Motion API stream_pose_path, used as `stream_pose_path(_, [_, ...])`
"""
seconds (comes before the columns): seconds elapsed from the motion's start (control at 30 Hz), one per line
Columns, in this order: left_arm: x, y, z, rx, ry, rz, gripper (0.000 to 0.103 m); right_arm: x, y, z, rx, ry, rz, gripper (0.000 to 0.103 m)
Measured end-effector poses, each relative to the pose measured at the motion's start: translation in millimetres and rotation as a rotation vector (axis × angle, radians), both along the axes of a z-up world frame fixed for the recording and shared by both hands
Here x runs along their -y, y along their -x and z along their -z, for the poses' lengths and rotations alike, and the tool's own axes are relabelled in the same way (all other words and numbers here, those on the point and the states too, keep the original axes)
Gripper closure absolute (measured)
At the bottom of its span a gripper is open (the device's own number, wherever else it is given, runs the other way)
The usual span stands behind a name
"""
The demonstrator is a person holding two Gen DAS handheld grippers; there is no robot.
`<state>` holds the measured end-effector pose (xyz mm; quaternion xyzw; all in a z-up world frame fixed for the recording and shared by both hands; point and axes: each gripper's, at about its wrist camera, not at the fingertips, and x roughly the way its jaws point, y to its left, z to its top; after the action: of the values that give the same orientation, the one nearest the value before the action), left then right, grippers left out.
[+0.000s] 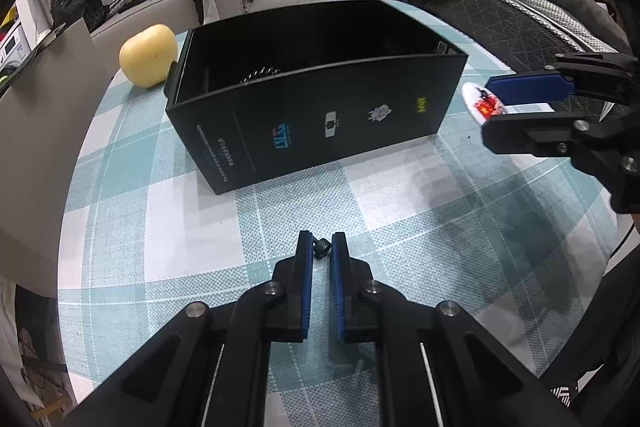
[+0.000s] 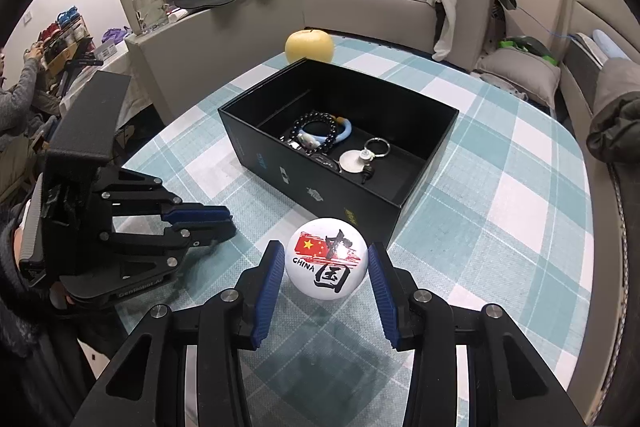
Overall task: Organize jewelry
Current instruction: 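Lower the stud into the box with the left gripper while the right gripper lowers the badge in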
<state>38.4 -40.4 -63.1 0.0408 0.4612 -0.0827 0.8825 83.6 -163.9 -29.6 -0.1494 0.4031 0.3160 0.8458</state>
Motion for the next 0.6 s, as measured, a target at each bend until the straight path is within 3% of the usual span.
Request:
stream_pose_path(0.3, [0, 7, -22, 0.103, 0.033, 0.033, 0.098, 8, -1, -13, 0.037, -0.082, 0.011, 0.061])
stream_pose_path(0.6, [-12, 10, -46, 0.239, 0.103, -0.017, 0.098, 18, -1, -29, 0.084, -0.171, 0.04, 0.061])
